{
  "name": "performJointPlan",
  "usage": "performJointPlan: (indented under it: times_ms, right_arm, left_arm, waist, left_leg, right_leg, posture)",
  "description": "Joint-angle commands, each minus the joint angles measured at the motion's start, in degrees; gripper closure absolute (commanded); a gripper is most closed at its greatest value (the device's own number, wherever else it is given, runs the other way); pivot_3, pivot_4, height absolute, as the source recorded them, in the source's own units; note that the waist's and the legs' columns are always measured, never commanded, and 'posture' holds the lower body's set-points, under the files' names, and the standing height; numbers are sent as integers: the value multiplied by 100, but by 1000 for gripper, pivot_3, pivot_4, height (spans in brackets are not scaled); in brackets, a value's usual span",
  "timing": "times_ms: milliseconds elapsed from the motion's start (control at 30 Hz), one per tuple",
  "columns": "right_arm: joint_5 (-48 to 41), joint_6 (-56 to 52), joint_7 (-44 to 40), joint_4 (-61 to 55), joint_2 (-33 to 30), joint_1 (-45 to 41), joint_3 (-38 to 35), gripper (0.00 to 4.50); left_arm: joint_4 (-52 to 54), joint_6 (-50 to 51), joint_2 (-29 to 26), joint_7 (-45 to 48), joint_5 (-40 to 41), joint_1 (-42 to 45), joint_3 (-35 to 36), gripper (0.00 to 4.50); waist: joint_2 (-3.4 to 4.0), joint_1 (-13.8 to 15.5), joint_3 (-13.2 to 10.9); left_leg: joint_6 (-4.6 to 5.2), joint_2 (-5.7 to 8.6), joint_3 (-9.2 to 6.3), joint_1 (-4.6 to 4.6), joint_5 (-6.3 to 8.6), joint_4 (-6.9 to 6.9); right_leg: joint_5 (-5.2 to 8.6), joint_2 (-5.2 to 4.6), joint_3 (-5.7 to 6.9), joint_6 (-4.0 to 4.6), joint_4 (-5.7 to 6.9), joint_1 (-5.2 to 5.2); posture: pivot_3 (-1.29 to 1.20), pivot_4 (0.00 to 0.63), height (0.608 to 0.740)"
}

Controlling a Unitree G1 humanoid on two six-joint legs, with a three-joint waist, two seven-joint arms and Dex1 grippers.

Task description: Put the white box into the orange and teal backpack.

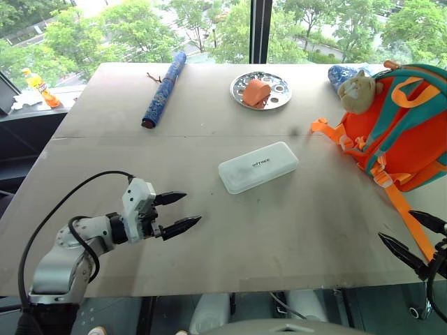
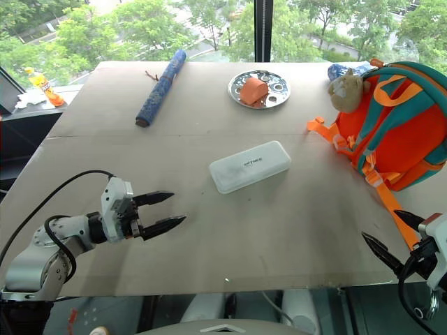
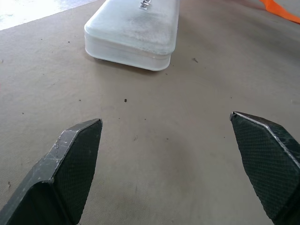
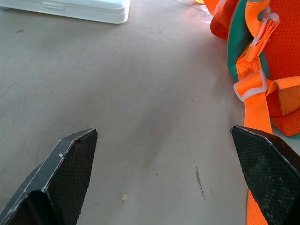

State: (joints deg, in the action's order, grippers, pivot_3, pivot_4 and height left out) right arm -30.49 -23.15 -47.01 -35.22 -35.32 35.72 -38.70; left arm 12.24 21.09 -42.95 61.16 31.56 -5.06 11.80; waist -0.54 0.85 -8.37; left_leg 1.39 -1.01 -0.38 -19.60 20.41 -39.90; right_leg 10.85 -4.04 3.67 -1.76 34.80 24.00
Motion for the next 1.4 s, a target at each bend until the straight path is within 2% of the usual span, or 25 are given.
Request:
performJointPlan:
  times_ms: [33,200,267,400,500,633,767,867,967,1033,1167,1267,1400]
  right_arm:
    - [66,103,181,-270,27,-104,105,0]
    - [796,30,924,-577,77,-394,551,0]
    - [647,-87,962,-547,91,-645,742,0]
    - [432,-722,1340,-128,24,-1758,1223,1070]
    - [722,-930,1556,289,-33,-2584,1832,2473]
    - [1125,-1105,1760,1164,4,-3832,2714,4395]
    - [1604,-1004,1720,2269,59,-4995,3505,4457]
    - [1969,-775,1623,3172,154,-5858,4007,4457]
    - [2228,-428,1568,3993,349,-6517,4297,4500]
    - [2384,-175,1540,4614,514,-6936,4438,4500]
    - [2706,330,1510,5665,724,-7505,4648,4500]
    - [2972,740,1470,6489,876,-7921,4826,4500]
    - [3176,1072,1288,7003,1012,-8128,4976,4500]
  left_arm:
    - [142,29,54,-129,123,72,164,23]
    - [118,406,339,-689,290,388,238,23]
    - [140,497,409,-848,317,506,251,23]
    - [197,591,483,-1015,350,595,255,0]
    - [250,629,515,-1076,326,598,222,0]
    - [262,654,589,-1310,215,697,143,0]
    - [396,830,732,-1654,212,803,70,0]
    - [551,1415,859,-2003,554,948,88,0]
    - [712,2144,1005,-2478,886,1095,145,797]
    - [887,2441,1129,-2875,906,1177,88,1724]
    - [1073,3010,1566,-3812,858,1348,24,3123]
    - [1202,3305,1952,-4435,586,1450,-403,4469]
    - [1189,3547,2247,-4926,325,1655,-712,4469]
  waist:
    - [0,-1,0]
    - [0,0,1]
    - [-2,-1,2]
    - [-13,-59,1]
    - [-11,-48,0]
    - [-5,-24,-4]
    - [-4,-6,-5]
    - [-3,-19,-5]
    - [-2,-19,-6]
    - [-3,-40,-5]
    - [-2,-54,-6]
    - [-2,-71,-6]
    - [-2,-113,-6]
  left_leg:
    - [0,0,0,0,0,0]
    - [0,1,1,3,0,-1]
    - [-4,1,-1,3,-2,-1]
    - [-22,2,9,5,-12,-2]
    - [0,6,16,18,-1,-7]
    - [-22,6,11,16,-13,-4]
    - [-23,12,13,4,-13,-5]
    - [-22,14,15,-6,-13,-5]
    - [-23,14,15,-14,-14,-5]
    - [-24,14,13,-15,-14,-5]
    - [-24,17,12,-15,-14,-6]
    - [-25,21,11,-17,-15,-6]
    - [-28,21,11,-17,-16,-7]
  right_leg:
    - [0,0,0,0,0,0]
    - [0,0,-3,0,5,-1]
    - [0,0,-1,0,5,-1]
    - [-1,1,-9,0,2,-1]
    - [-1,1,-21,1,9,-6]
    - [-1,5,-17,2,9,-3]
    - [-2,2,-16,1,6,2]
    - [-15,1,-9,-19,5,7]
    - [-16,0,2,-21,6,11]
    - [-16,0,3,-21,7,12]
    - [-17,-4,0,-22,6,11]
    - [-17,-8,2,-22,7,11]
    - [-17,-8,4,-22,7,10]
  posture:
    - [0,150,731]
    - [0,150,731]
    - [0,150,731]
    - [0,150,731]
    - [0,150,731]
    - [0,150,731]
    - [0,150,731]
    - [0,150,731]
    - [0,150,731]
    - [0,150,731]
    - [0,150,731]
    - [0,150,731]
    - [0,150,731]
